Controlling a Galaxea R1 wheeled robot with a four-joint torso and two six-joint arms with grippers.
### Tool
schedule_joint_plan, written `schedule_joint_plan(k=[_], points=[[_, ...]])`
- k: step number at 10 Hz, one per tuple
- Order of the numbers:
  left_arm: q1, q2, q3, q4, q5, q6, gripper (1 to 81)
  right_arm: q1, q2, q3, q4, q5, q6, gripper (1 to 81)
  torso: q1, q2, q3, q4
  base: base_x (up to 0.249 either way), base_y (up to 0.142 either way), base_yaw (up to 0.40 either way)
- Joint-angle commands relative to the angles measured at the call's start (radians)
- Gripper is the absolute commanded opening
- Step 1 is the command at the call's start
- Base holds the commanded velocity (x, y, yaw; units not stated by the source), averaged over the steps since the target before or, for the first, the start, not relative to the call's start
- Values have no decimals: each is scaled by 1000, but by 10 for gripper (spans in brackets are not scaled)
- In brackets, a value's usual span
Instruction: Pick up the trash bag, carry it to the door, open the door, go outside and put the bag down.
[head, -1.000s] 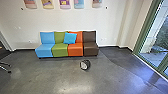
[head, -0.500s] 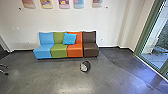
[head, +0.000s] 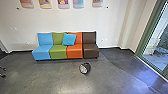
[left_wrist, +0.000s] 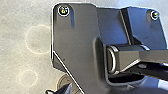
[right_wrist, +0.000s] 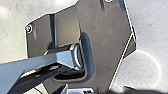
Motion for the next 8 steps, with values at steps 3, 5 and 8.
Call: schedule_joint_plan(k=[3,5,8], points=[[7,-31,-3,-3,57,-3,811,23,2,-4,-4,-55,-1,811,0,-1,0,0,138,0,0],[9,-26,-3,-3,56,-3,811,26,14,-5,-6,-56,-1,811,0,-1,0,0,136,0,0],[9,-20,-3,-1,56,-3,811,27,25,-24,-4,-56,-6,811,0,-1,0,0,136,0,0]])
